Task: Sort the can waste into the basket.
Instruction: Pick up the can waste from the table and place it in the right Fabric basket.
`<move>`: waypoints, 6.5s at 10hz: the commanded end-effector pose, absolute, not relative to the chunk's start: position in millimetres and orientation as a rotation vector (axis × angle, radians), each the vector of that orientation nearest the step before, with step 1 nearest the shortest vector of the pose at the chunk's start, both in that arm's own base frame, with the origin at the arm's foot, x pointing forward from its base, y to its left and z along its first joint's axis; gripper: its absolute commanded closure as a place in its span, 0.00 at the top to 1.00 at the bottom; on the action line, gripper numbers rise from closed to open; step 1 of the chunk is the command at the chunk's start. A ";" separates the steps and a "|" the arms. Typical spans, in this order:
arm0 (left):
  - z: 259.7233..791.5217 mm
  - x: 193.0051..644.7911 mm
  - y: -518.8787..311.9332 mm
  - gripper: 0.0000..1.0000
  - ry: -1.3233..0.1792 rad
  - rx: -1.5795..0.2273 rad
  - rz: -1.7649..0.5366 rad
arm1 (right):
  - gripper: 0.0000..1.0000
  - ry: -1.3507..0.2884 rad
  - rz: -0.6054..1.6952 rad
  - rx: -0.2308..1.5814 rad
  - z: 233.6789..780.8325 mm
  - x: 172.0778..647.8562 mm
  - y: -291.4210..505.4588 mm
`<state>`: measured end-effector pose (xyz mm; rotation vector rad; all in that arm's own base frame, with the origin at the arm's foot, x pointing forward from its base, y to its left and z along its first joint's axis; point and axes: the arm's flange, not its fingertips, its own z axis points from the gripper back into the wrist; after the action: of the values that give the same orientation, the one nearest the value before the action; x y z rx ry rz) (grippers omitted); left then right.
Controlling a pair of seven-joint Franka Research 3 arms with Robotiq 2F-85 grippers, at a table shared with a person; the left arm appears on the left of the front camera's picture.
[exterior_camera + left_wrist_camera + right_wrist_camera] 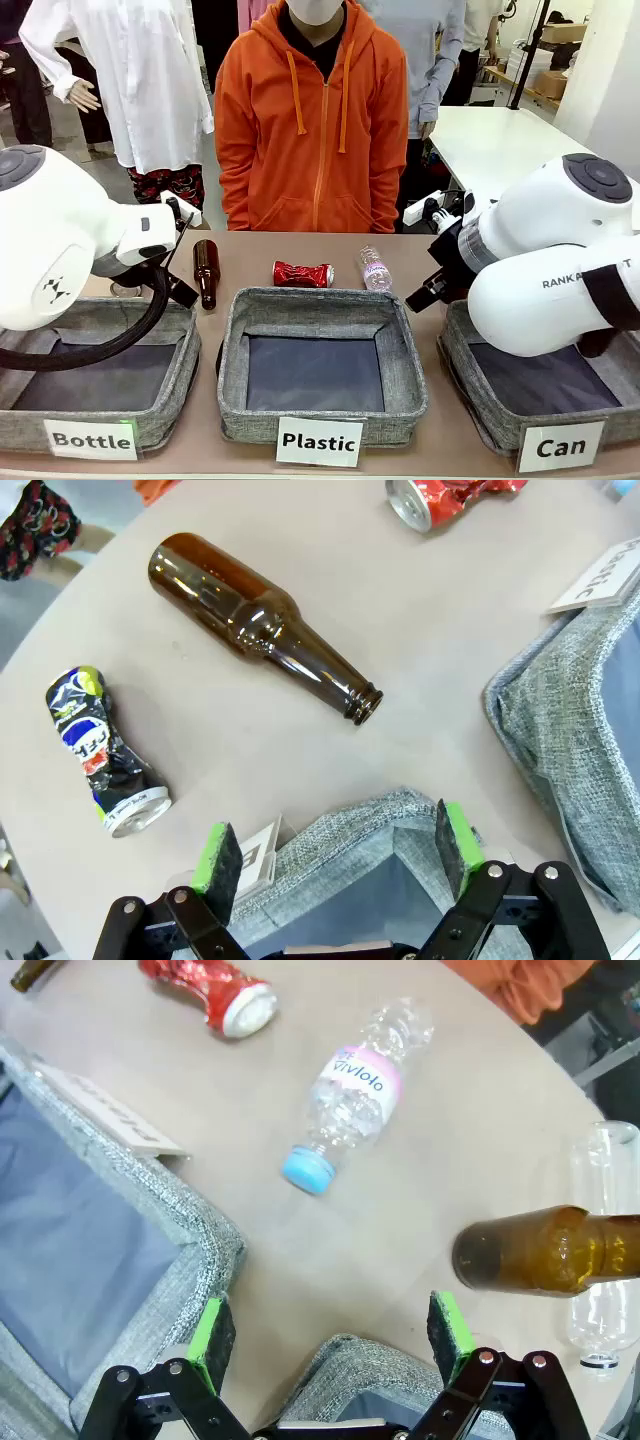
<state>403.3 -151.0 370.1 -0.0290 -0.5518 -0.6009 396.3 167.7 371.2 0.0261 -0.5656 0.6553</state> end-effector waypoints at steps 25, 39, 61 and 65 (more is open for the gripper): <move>520.8 319.2 51.1 1.00 -0.526 -0.755 -0.351 | 1.00 -0.485 0.224 0.759 518.7 290.2 -50.8; 439.6 286.3 180.5 1.00 -0.617 -1.120 0.038 | 1.00 -0.631 -0.269 1.131 421.4 260.0 -233.2; 410.2 599.5 -48.7 1.00 -0.128 -0.008 -0.241 | 1.00 -0.631 -0.269 1.131 421.4 260.0 -233.2; 365.1 628.2 -39.4 1.00 -0.036 -0.054 -0.233 | 1.00 -0.631 -0.269 1.131 421.4 260.0 -233.2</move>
<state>619.5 -42.9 357.5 -0.0187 -0.0503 -0.2328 257.4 -231.3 419.8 1.1182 -0.5960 -0.2863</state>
